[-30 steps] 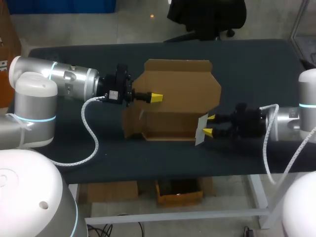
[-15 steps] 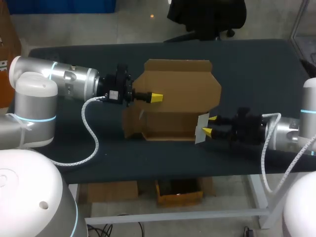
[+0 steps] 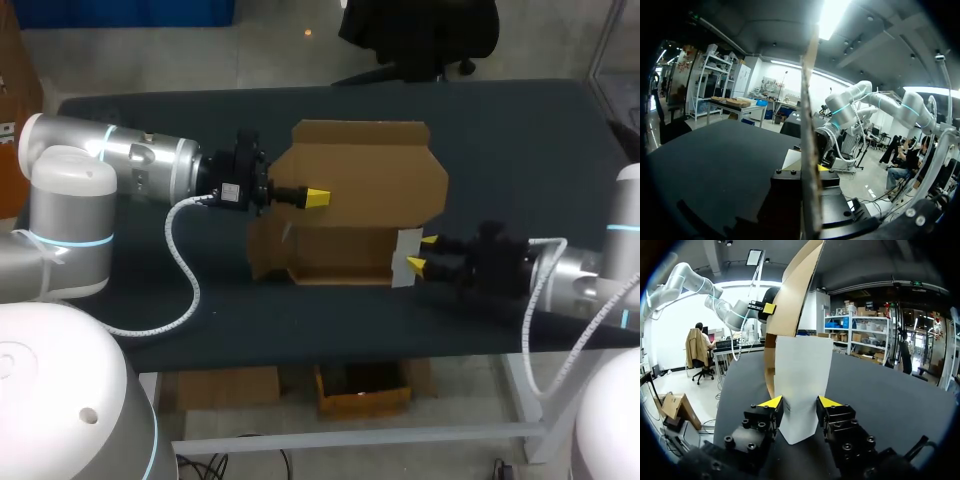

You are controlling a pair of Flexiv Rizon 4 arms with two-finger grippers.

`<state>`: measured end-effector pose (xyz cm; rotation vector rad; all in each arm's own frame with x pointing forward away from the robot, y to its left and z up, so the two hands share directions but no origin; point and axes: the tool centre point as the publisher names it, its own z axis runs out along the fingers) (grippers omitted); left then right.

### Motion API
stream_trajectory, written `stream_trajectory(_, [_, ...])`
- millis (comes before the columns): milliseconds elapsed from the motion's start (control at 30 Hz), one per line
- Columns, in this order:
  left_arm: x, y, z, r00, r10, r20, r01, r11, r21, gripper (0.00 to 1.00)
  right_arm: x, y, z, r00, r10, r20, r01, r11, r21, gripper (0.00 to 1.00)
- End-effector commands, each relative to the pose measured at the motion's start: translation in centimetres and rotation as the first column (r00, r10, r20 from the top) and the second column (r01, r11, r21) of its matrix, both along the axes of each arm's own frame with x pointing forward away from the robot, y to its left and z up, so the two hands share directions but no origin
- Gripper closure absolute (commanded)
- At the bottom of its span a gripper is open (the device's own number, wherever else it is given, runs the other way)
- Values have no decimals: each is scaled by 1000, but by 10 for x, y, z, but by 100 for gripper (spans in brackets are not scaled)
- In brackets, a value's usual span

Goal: Assemble the packaging by folding the flat box into shape, placing the metal phone stand inside, and closing the box properly

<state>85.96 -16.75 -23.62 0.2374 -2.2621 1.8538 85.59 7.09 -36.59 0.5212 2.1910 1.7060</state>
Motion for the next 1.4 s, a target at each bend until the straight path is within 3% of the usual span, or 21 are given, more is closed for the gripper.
stream_trajectory(33, [1,0,-4,1000,-2,-1,2,1000,0,100,3,7,-4,1000,-26,7,26,1000,4,60])
stream_trajectory(1400, [1,0,-4,1000,-2,-1,2,1000,0,100,3,19,-4,985,-169,17,169,986,10,59])
